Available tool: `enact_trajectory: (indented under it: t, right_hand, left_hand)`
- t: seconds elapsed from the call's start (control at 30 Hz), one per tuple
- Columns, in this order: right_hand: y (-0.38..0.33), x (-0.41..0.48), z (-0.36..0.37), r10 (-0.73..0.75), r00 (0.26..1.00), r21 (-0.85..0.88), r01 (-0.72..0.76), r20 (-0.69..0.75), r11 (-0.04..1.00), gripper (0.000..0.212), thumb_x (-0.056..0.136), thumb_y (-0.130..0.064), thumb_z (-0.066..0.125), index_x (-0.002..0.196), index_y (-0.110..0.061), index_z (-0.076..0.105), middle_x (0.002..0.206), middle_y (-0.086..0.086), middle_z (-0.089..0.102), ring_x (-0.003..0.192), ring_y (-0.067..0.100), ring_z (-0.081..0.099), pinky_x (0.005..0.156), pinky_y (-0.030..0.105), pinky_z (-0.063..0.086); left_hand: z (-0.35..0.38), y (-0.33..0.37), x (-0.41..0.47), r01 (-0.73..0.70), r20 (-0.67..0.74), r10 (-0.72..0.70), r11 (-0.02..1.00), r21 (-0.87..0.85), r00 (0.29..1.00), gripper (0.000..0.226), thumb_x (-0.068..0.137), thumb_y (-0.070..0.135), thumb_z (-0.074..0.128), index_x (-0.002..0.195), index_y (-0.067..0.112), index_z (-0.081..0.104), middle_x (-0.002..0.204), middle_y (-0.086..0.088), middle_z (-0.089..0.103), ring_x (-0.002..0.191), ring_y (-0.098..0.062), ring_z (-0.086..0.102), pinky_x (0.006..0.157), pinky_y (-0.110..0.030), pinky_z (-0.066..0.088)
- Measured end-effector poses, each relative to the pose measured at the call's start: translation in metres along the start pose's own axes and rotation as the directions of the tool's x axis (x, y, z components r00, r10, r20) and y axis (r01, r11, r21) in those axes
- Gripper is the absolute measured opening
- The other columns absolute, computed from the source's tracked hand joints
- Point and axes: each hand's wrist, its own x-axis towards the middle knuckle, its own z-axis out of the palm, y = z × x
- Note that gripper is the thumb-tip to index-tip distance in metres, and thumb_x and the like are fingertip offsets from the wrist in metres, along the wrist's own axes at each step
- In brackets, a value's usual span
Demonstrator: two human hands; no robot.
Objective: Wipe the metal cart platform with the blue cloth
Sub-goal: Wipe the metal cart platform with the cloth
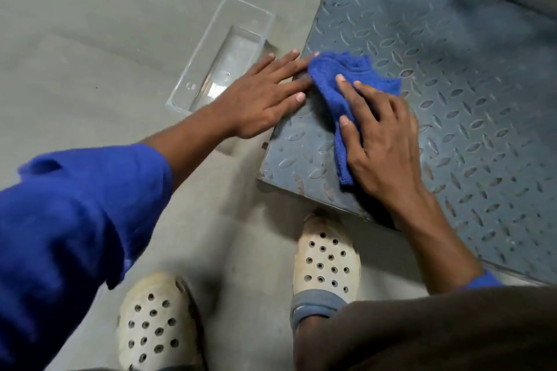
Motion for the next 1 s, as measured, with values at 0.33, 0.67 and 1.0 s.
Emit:
enact_trajectory:
  t: [0.33,0.67,1.0]
  right_hand:
    - [-0.037,-0.054,-0.003,-0.684,0.662,0.134,0.682,0.306,0.719,0.046,0.117,-0.043,0.038,0.163,-0.041,0.042,0.177,-0.005,0.026,0.167,0.028,0.014,0.132,0.054,0.024]
    - [-0.056,-0.028,0.010,-0.742,0.583,0.158,0.741,0.330,0.653,0.048,0.115,-0.037,0.035,0.161,-0.034,0.049,0.171,-0.009,0.040,0.166,0.027,0.022,0.135,0.049,0.019]
    - [-0.084,-0.046,0.034,-0.735,0.639,-0.153,0.769,0.227,0.621,0.052,0.106,-0.003,0.036,0.154,-0.009,0.056,0.135,0.007,0.068,0.142,0.040,0.056,0.128,0.050,0.036]
  left_hand:
    - [-0.021,-0.025,0.034,-0.366,0.083,0.357,0.895,0.255,0.931,0.062,0.117,0.042,0.012,0.174,0.020,0.013,0.182,-0.002,0.008,0.169,-0.022,0.003,0.136,-0.050,0.006]
    - [-0.018,-0.025,0.027,-0.408,0.041,0.411,0.879,0.245,0.911,0.061,0.117,0.039,0.018,0.173,0.016,0.017,0.182,-0.002,0.012,0.169,-0.023,0.007,0.136,-0.052,0.012]
    - [-0.013,-0.014,0.014,-0.296,-0.020,0.305,0.937,0.185,0.952,0.061,0.117,0.035,0.018,0.172,0.011,0.020,0.182,-0.005,0.013,0.169,-0.024,0.006,0.136,-0.051,0.011]
